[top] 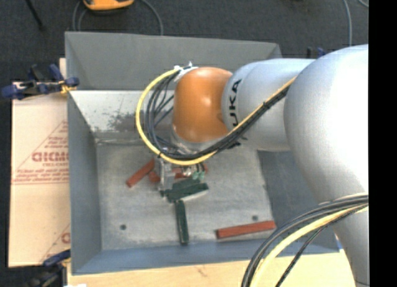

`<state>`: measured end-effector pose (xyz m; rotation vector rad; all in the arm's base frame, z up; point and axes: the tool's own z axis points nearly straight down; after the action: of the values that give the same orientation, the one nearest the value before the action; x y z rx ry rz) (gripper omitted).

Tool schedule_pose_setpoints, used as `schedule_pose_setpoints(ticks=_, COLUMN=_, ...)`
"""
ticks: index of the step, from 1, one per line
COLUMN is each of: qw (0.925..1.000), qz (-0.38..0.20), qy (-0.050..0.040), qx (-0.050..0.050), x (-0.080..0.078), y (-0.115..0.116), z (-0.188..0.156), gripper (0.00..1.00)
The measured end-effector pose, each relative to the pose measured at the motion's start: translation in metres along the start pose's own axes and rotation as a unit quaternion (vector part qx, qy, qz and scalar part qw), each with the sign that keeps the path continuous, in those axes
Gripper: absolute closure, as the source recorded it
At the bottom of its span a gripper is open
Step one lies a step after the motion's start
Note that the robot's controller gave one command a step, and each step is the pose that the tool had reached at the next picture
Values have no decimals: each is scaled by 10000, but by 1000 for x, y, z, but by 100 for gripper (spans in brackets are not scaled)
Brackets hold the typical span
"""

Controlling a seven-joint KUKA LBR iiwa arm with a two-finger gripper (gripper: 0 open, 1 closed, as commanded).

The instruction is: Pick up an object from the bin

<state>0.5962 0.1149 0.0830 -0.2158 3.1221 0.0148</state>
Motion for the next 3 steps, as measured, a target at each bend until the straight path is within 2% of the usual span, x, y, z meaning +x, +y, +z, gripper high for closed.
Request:
schedule_pose_setpoints(ticks=1, qw=10000, qz=5, qy=0, qx=-1, x=0, y=0, z=0, gripper=100)
schedule_pose_setpoints(ticks=2, qw=10000, qz=41, qy=76, qx=33, x=1, y=-9, z=-34, gripper=100)
schedule_pose_setpoints(ticks=3, qw=10000, qz=74, qy=54, qx=39, x=0, y=-11, z=-48, gripper=100)
